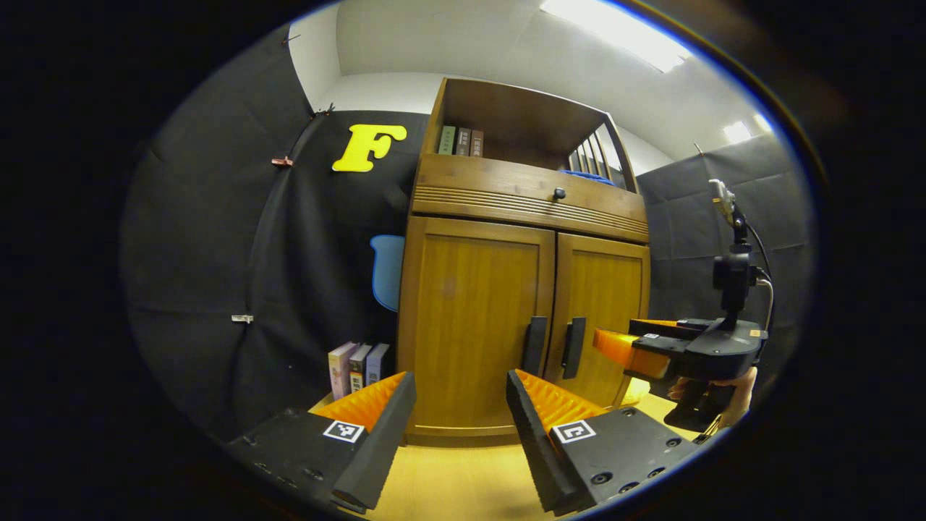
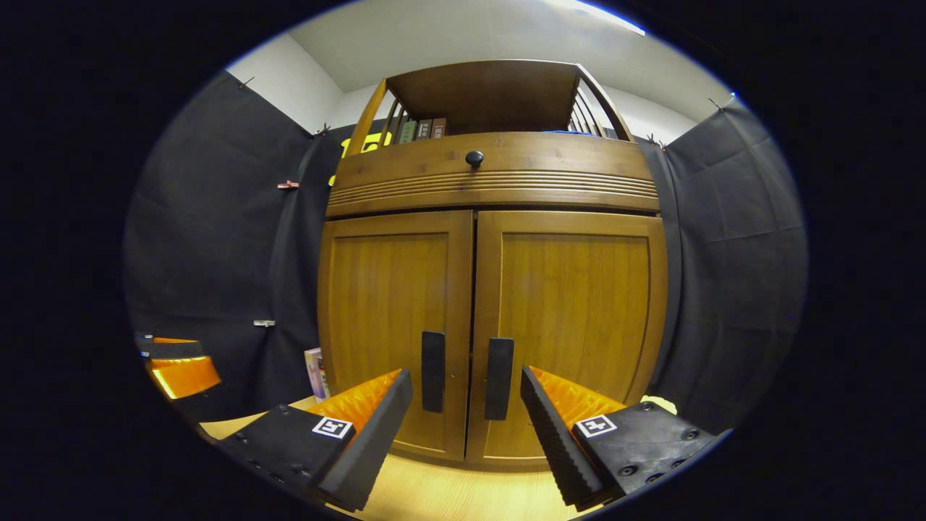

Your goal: Open the right door of the double-door shoe cabinet with the right hand, and open the left door with the left hand.

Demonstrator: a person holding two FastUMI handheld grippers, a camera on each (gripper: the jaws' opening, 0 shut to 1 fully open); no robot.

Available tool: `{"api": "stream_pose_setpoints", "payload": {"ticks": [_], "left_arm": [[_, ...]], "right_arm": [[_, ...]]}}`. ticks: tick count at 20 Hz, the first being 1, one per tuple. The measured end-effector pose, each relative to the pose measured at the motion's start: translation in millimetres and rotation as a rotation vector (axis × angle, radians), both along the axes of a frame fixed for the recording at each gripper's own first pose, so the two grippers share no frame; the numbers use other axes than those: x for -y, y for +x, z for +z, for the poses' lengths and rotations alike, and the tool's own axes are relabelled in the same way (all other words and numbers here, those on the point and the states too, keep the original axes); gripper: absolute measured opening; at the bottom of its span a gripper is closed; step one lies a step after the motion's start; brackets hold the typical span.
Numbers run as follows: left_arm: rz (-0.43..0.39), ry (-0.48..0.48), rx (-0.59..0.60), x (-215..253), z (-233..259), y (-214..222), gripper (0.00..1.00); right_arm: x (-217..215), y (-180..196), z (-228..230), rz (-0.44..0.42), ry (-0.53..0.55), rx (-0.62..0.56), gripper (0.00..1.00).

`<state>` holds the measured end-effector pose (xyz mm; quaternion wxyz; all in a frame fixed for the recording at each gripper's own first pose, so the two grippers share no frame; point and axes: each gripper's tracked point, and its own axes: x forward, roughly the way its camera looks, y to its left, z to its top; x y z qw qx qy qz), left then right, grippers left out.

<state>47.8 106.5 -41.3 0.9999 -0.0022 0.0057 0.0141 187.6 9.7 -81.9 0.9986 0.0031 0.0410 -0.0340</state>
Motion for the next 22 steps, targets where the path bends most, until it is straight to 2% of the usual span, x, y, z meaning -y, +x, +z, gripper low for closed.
{"api": "stream_pose_setpoints", "payload": {"ticks": [4,6,12,13,14,15,17,18,19,20,21,22], "left_arm": [[0.012,-0.004,-0.006,-19.5,-4.3,-2.9,0.79],[0.033,-0.004,-0.003,-29.0,-5.7,-5.0,0.79],[0.09,0.002,0.041,-51.9,6.3,-14.5,0.79],[0.095,-0.001,0.04,-54.8,6.4,-15.8,0.79],[0.1,-0.003,0.038,-57.1,5.1,-17.4,0.79],[0.105,-0.004,0.035,-59.7,5.1,-18.3,0.79],[0.118,-0.001,0.026,-62.6,3.8,-18.4,0.79],[0.126,0.001,0.02,-63.7,1.7,-17.9,0.79],[0.13,0.003,0.012,-63.1,0.6,-17.9,0.79],[0.131,0.002,0.007,-61.5,-0.8,-18.4,0.79],[0.129,0.001,0.003,-58.6,-1.0,-18.9,0.79],[0.127,-0.001,0.005,-55.5,-0.7,-20.6,0.79]], "right_arm": [[16.4,41.9,-24.5,-0.058,0.021,-0.027,0.96],[22.5,62.8,-36.5,-0.08,0.031,-0.036,0.92],[43.7,108.9,-67.7,-0.141,0.046,-0.083,0.95],[47.5,111.6,-67.1,-0.15,0.033,-0.08,0.84],[49.5,114.0,-67.4,-0.158,0.019,-0.073,0.83],[51.4,114.7,-68.3,-0.169,-0.002,-0.066,0.78],[51.1,120.6,-69.9,-0.162,-0.013,-0.056,0.53],[52.4,112.5,-66.4,-0.176,-0.021,-0.057,0.46],[52.9,119.6,-68.7,-0.169,-0.02,-0.055,0.31],[51.7,115.8,-67.8,-0.159,-0.019,-0.062,0.36],[52.1,115.7,-68.7,-0.149,-0.017,-0.069,0.31],[50.9,112.8,-68.9,-0.141,-0.016,-0.075,0.36]]}}
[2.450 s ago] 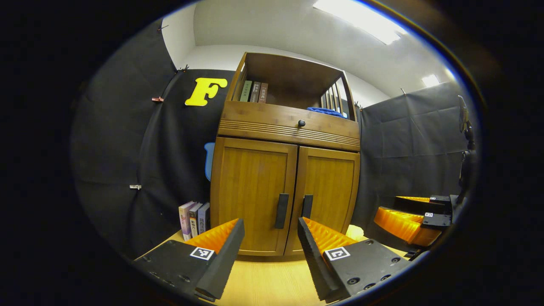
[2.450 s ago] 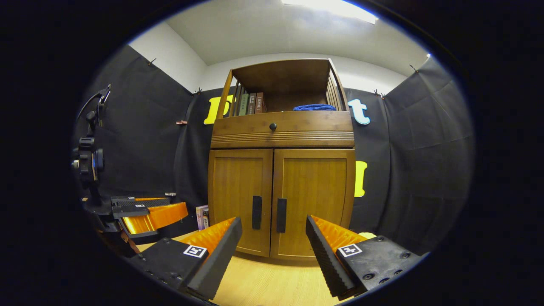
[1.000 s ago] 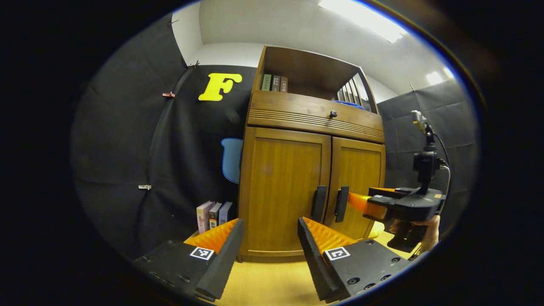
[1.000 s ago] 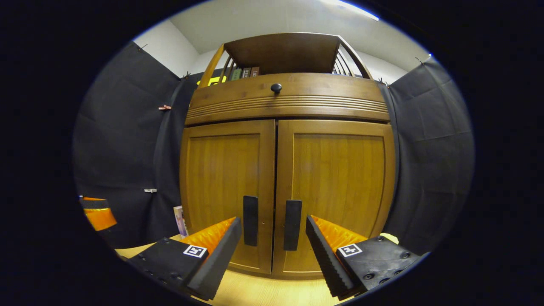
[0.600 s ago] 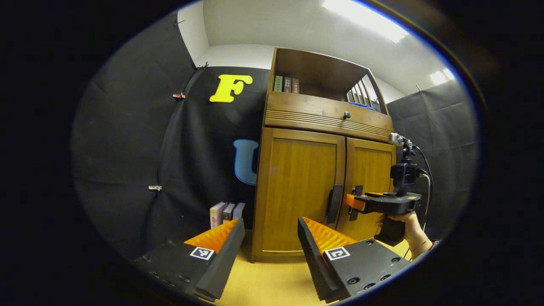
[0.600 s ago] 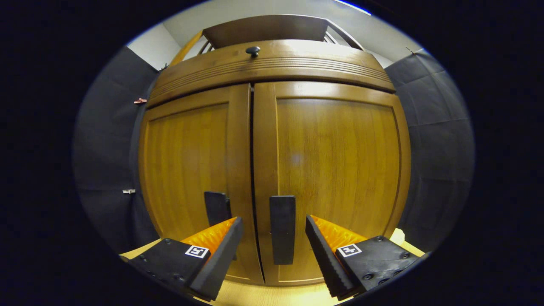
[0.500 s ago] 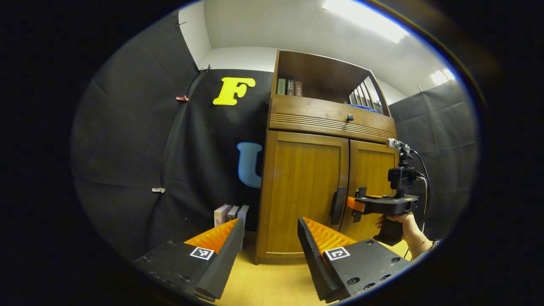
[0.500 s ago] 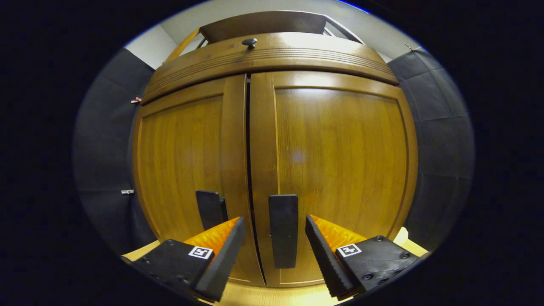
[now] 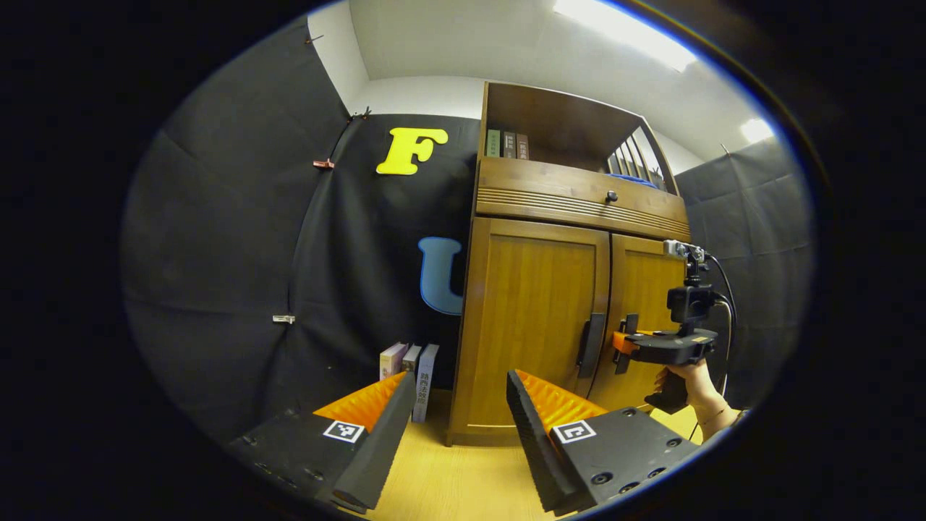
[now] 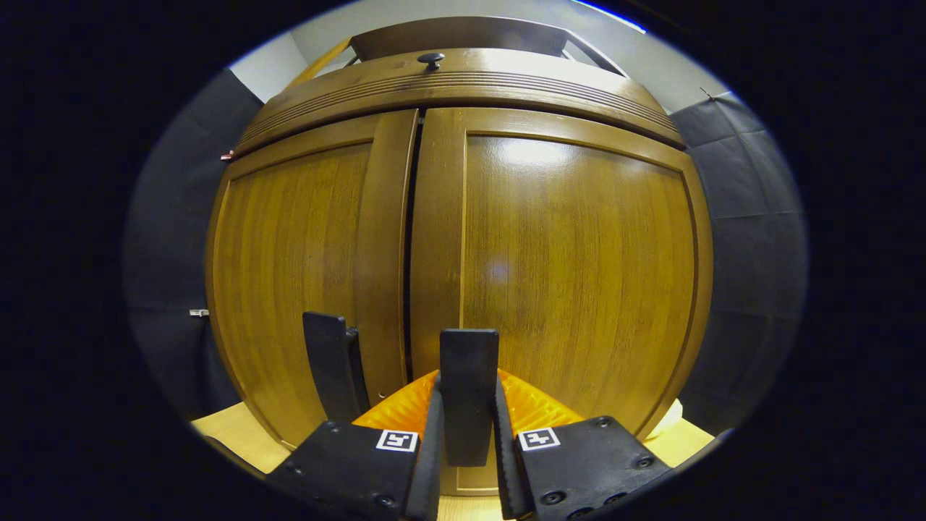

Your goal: Open the right door of the double-door shoe cabinet with the right hand, and open the left door with the left hand.

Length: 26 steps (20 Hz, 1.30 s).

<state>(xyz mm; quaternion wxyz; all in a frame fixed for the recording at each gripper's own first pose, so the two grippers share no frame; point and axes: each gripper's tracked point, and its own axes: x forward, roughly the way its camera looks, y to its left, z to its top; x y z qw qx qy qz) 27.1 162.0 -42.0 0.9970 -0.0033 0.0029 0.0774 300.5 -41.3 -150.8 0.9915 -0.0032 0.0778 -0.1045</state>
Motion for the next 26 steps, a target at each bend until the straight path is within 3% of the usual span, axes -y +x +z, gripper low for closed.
{"api": "stream_pose_setpoints", "payload": {"ticks": [2,4,8,10,12,13,16,17,19,21,22,26], "left_arm": [[-0.005,-0.006,0.012,5.5,4.6,-2.6,0.8],[0.005,-0.003,0.009,7.5,5.3,-6.1,0.79],[0.07,0.022,-0.012,6.9,6.1,-23.2,0.79],[0.064,-0.001,-0.017,16.5,3.1,-30.2,0.79],[0.056,-0.022,-0.023,25.5,3.0,-38.1,0.8],[0.06,-0.021,-0.022,28.6,5.7,-42.2,0.79],[0.078,0.003,-0.006,38.9,14.1,-53.0,0.79],[0.077,0.005,-0.008,43.9,13.4,-53.9,0.79],[0.08,0.008,-0.023,52.2,10.1,-59.9,0.79],[0.091,0.008,-0.035,56.9,8.1,-65.4,0.79],[0.097,0.006,-0.035,58.1,7.7,-69.6,0.79],[0.126,-0.004,-0.016,62.5,13.2,-80.2,0.79]], "right_arm": [[-0.4,-2.0,-0.1,0.012,-0.008,-0.01,0.31],[0.0,-8.0,0.8,0.026,-0.019,-0.01,0.35],[-4.1,-29.6,4.2,0.065,-0.003,0.005,0.31],[-6.7,-44.6,5.3,0.09,0.009,0.0,0.36],[-6.7,-59.7,7.8,0.115,0.013,0.001,0.32],[-7.2,-68.3,9.9,0.124,0.008,0.004,0.36],[-5.7,-89.7,17.6,0.15,-0.014,0.018,0.31],[-3.3,-94.7,18.2,0.158,-0.006,0.018,0.36],[-0.1,-107.9,21.0,0.171,0.016,0.018,0.36],[2.2,-119.4,24.1,0.181,0.019,0.027,0.36],[3.9,-125.1,26.0,0.184,0.018,0.032,0.31],[13.9,-155.0,31.2,0.191,0.035,0.044,0.35]]}}
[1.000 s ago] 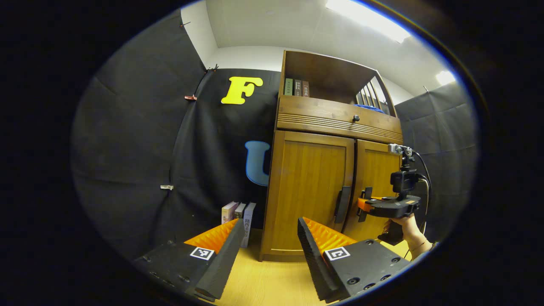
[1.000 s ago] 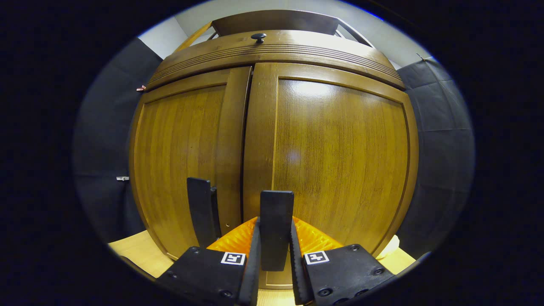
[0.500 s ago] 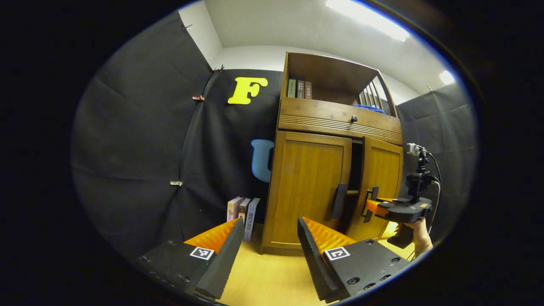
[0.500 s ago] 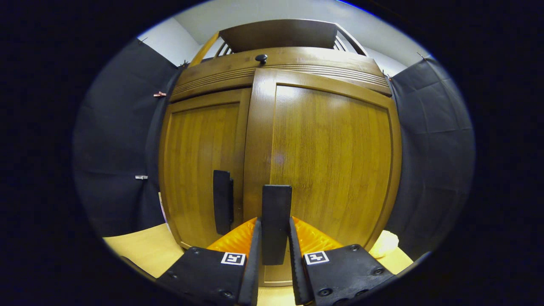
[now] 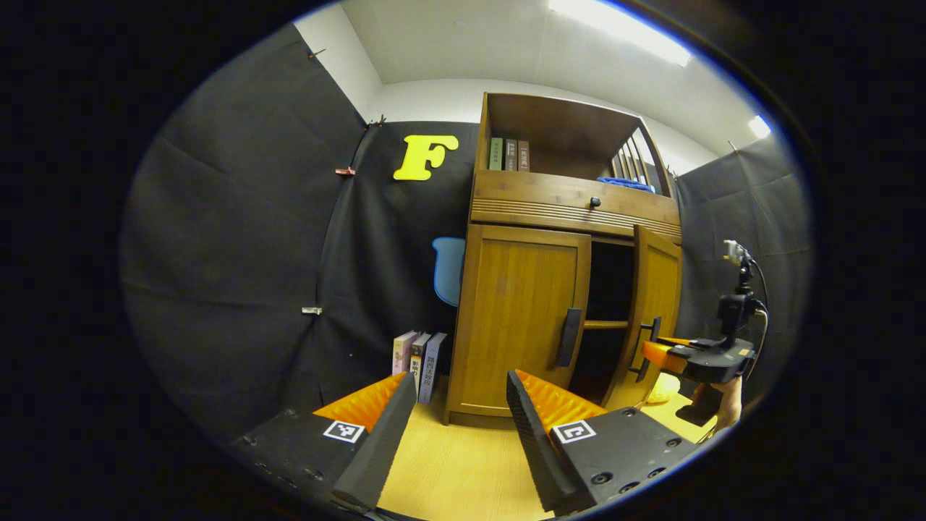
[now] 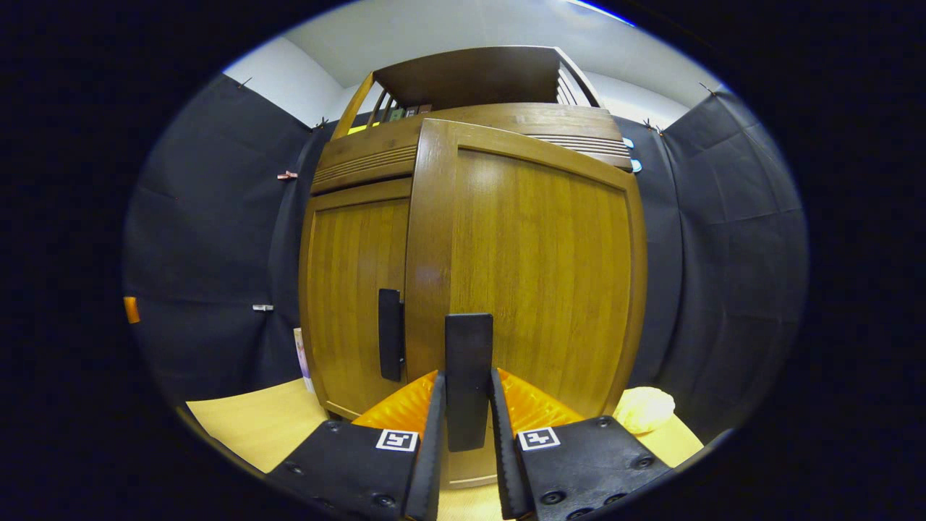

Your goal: Open the right door of the double-door shoe cabinet with the right hand, and open the left door with the left hand.

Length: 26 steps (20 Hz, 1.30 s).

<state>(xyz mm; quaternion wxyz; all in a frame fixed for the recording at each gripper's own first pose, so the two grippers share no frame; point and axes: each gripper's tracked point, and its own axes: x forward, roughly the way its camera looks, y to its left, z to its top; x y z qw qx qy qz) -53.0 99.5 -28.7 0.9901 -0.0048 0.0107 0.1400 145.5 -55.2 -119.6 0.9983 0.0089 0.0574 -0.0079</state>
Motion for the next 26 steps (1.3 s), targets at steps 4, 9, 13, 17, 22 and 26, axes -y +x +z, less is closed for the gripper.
{"api": "stream_pose_setpoints", "payload": {"ticks": [4,9,13,17,22,26], "left_arm": [[-0.027,-0.021,0.003,19.4,-3.9,2.3,0.8],[-0.046,-0.02,-0.021,36.4,-12.0,5.3,0.79],[-0.059,-0.026,-0.039,37.7,-22.3,7.9,0.79],[-0.093,-0.074,-0.04,34.4,-31.5,23.8,0.8],[-0.086,-0.06,-0.07,17.4,-40.3,43.4,0.79],[-0.112,-0.054,-0.05,10.6,-33.5,54.5,0.8]], "right_arm": [[7.5,-80.2,28.1,0.026,0.039,0.028,0.2],[74.6,-64.2,50.7,-0.163,-0.136,0.133,0.05],[59.4,-61.7,31.6,-0.113,-0.098,0.088,0.05],[6.5,-34.1,19.9,-0.013,-0.101,0.071,0.05],[-29.9,16.6,10.0,0.032,-0.148,0.064,0.37],[-31.3,58.1,-2.8,0.001,-0.089,0.02,0.54]]}}
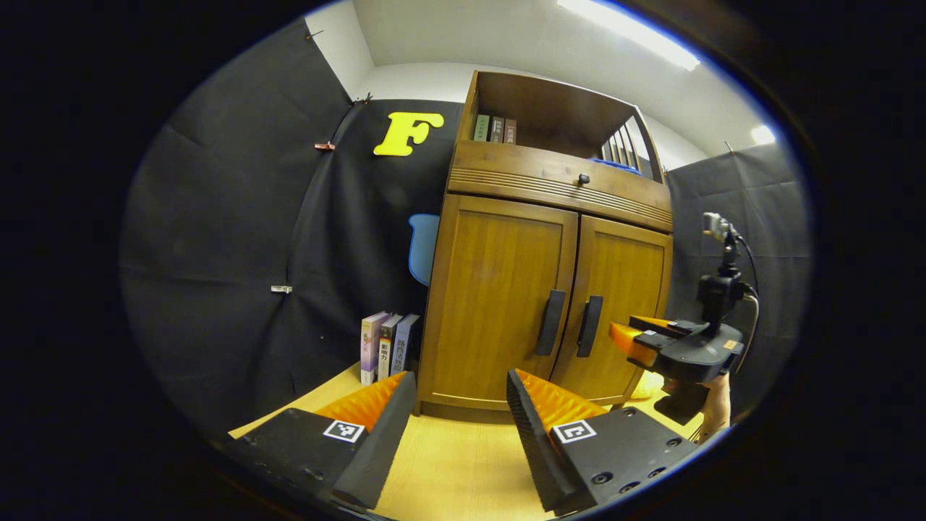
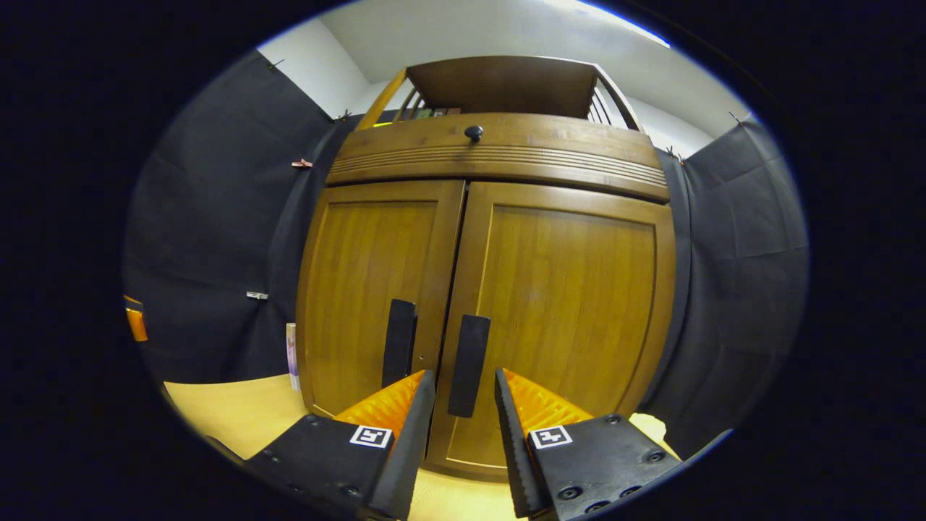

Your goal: Open the right door of the double-door shoe cabinet with the right hand, and open the left door with the left hand.

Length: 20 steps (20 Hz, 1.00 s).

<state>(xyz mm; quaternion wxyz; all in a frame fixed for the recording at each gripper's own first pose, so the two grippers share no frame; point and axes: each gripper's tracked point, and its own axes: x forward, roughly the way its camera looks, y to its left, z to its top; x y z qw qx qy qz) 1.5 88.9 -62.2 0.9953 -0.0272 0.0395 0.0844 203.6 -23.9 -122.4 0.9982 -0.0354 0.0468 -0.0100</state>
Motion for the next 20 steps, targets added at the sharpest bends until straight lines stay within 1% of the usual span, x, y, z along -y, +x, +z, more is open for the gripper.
{"api": "stream_pose_setpoints", "payload": {"ticks": [1,2,6,7,8,11,16,17,18,19,20], "left_arm": [[-0.006,0.002,0.006,-2.3,1.5,3.2,0.79],[-0.011,0.003,0.01,-3.4,1.3,5.8,0.8],[-0.032,0.001,0.008,-8.8,-2.3,13.4,0.79],[-0.032,0.0,0.009,-11.9,-3.2,13.7,0.79],[-0.031,-0.001,0.01,-15.1,-3.3,14.2,0.79],[-0.017,-0.01,0.012,-27.3,-4.6,15.8,0.8],[0.01,-0.026,0.016,-45.4,-5.9,15.1,0.79],[0.011,-0.034,0.015,-47.1,-8.2,15.0,0.79],[0.014,-0.041,0.012,-49.8,-9.6,13.6,0.79],[0.02,-0.047,0.009,-52.2,-11.8,11.9,0.75],[0.028,-0.052,0.008,-55.4,-12.4,9.9,0.75]], "right_arm": [[0.2,7.6,-4.4,-0.005,0.018,-0.009,0.66],[1.7,16.3,-7.0,-0.019,0.032,-0.016,0.69],[5.8,50.9,-20.1,-0.056,0.032,-0.041,0.69],[8.9,58.0,-25.0,-0.068,0.026,-0.045,0.73],[8.8,64.2,-28.9,-0.074,0.025,-0.051,0.74],[9.2,78.0,-37.1,-0.084,0.035,-0.064,0.74],[18.8,88.8,-32.6,-0.123,0.025,-0.035,0.73],[18.4,90.0,-31.5,-0.115,0.022,-0.026,0.56],[14.8,93.9,-32.5,-0.101,0.031,-0.029,0.55],[12.5,94.1,-34.8,-0.098,0.039,-0.035,0.52],[13.1,94.1,-32.3,-0.108,0.032,-0.026,0.44]]}}
